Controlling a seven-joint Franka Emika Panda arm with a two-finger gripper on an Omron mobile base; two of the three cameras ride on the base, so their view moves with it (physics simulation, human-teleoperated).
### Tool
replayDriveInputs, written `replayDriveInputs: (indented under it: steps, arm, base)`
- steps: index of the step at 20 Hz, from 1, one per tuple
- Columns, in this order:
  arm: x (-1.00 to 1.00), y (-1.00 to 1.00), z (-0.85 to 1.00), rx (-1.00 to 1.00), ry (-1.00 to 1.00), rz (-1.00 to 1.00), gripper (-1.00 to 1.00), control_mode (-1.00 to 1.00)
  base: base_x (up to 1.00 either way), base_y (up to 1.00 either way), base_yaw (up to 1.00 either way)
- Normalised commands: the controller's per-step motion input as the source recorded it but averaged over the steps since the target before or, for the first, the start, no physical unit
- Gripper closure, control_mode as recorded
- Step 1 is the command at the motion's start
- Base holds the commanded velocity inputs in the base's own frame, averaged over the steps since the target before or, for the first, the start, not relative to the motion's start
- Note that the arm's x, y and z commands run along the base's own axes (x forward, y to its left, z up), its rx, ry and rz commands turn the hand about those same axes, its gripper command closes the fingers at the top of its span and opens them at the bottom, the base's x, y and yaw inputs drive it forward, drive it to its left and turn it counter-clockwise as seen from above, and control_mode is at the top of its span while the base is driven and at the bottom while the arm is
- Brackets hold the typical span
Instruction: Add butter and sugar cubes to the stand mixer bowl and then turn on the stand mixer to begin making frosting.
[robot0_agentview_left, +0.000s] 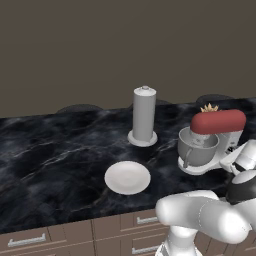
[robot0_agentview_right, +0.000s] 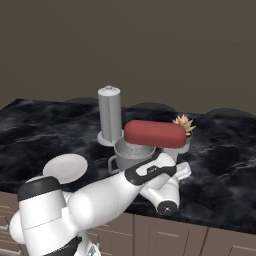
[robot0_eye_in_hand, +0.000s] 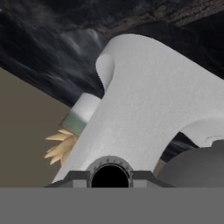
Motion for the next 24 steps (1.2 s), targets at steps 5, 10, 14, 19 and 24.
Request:
replayDriveInputs:
  steps: [5, 10, 14, 19, 24]
  arm:
    - [-0.04, -0.04, 0.00, 0.13, 0.00, -0.02, 1.00, -1.00]
    - [-0.04, 0.00, 0.00, 0.18, -0.01, -0.09, 1.00, -1.00]
    - [0.00, 0.00, 0.00, 0.19, -0.03, -0.11, 1.00, -1.00]
    - [-0.01, 0.00, 0.00, 0.23, -0.02, -0.11, 1.00, -1.00]
    - [-0.03, 0.00, 0.00, 0.24, -0.01, -0.10, 1.00, -1.00]
  base:
    - [0.00, 0.00, 0.00]
    - [0.00, 0.00, 0.00]
    - [0.00, 0.00, 0.00]
    - [0.00, 0.00, 0.00]
    - [0.00, 0.00, 0.00]
